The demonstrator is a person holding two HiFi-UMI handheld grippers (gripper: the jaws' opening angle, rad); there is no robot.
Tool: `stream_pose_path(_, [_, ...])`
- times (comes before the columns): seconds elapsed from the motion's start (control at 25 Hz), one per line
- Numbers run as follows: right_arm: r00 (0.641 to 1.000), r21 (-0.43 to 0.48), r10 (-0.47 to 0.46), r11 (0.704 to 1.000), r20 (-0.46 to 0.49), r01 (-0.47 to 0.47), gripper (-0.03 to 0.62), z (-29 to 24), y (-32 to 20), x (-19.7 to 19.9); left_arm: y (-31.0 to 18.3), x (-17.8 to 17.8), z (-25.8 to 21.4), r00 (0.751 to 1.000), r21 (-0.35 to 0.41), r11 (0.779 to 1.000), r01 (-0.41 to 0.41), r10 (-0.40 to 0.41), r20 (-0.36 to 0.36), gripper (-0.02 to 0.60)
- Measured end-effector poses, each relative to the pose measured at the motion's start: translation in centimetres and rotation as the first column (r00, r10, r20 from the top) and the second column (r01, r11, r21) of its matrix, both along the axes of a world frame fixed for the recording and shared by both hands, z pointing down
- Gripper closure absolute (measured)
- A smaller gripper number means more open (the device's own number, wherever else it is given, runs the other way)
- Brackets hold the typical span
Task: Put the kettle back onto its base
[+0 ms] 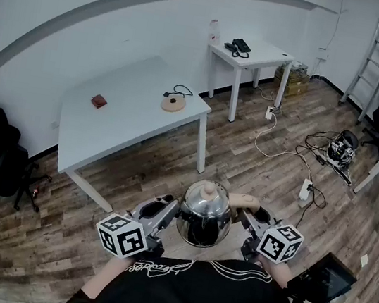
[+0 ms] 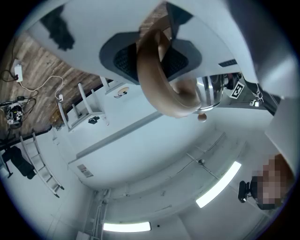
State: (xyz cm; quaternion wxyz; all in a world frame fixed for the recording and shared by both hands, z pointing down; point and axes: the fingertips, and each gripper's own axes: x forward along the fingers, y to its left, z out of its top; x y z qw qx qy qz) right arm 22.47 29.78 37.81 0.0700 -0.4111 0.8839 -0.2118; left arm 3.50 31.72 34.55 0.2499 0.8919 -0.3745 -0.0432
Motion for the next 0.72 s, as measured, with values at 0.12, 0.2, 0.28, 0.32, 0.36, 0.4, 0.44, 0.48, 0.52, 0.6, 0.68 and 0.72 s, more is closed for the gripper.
stream_pose_path(0.12, [1.000, 0.009, -0.004, 1.000, -0.005, 0.005, 0.467, 0.3, -0.4, 0.2, -0.3, 0.2, 0.5, 1.000, 0.006, 1.000, 0.009, -0.009, -0.017, 0.476])
stream_pose_path(0.2, [1.000, 0.000, -0.009, 1.000, -0.002, 0.009, 0.467, 0.9, -0.6, 0.4, -0.5, 0.4, 1.0, 1.000, 0.001, 1.000, 0.010, -0.010, -0.015, 0.476])
stream_pose_path(0.28, [1.000, -0.017, -0.008, 1.000, 0.004, 0.008, 0.467, 1.6, -1.0, 0.5, -1.0, 0.5, 1.6, 1.000, -0.013, 1.000, 0.008, -0.008, -0.010, 0.476])
stream_pose_path(0.32, [1.000, -0.025, -0.006, 1.000, 0.005, 0.006, 0.467, 1.9, -1.4, 0.5, -1.5, 0.5, 1.8, 1.000, -0.021, 1.000, 0.007, -0.007, -0.011, 0.476])
stream_pose_path(0.36, [1.000, -0.031, -0.003, 1.000, 0.004, 0.004, 0.467, 2.1, -1.8, 0.5, -1.9, 0.5, 2.0, 1.000, -0.029, 1.000, 0.004, -0.005, -0.013, 0.476])
stream_pose_path(0.4, [1.000, -0.034, -0.001, 0.999, 0.002, 0.001, 0.467, 2.3, -2.3, 0.5, -2.5, 0.5, 2.2, 1.000, -0.034, 0.999, 0.002, -0.002, -0.016, 0.476])
stream_pose_path(0.44, [1.000, -0.035, 0.001, 0.999, 0.001, -0.001, 0.467, 2.4, -3.0, 0.5, -3.2, 0.5, 2.4, 1.000, -0.035, 0.999, -0.001, 0.000, -0.017, 0.476])
stream_pose_path(0.48, [1.000, -0.036, 0.003, 0.999, 0.001, -0.003, 0.467, 2.5, -3.8, 0.5, -4.0, 0.5, 2.5, 1.000, -0.034, 0.999, -0.003, 0.003, -0.017, 0.476])
stream_pose_path(0.52, [1.000, -0.039, 0.004, 0.999, 0.002, -0.004, 0.467, 2.7, -4.7, 0.5, -4.9, 0.4, 2.8, 1.000, -0.034, 0.999, -0.006, 0.005, -0.018, 0.476])
stream_pose_path(0.6, [1.000, -0.053, 0.006, 0.999, 0.000, -0.006, 0.467, 3.4, -6.9, 0.2, -7.0, 0.2, 3.6, 1.000, -0.046, 0.999, -0.011, 0.010, -0.023, 0.476])
stream_pose_path(0.68, [1.000, -0.070, 0.007, 0.998, -0.011, -0.007, 0.467, 4.1, -9.5, -0.5, -9.6, -0.5, 4.6, 0.999, -0.067, 0.998, -0.014, 0.012, -0.031, 0.476])
stream_pose_path(0.72, [1.000, -0.077, 0.007, 0.997, -0.017, -0.008, 0.467, 4.5, -11.1, -0.9, -11.2, -0.9, 5.0, 0.999, -0.077, 0.997, -0.015, 0.012, -0.035, 0.476])
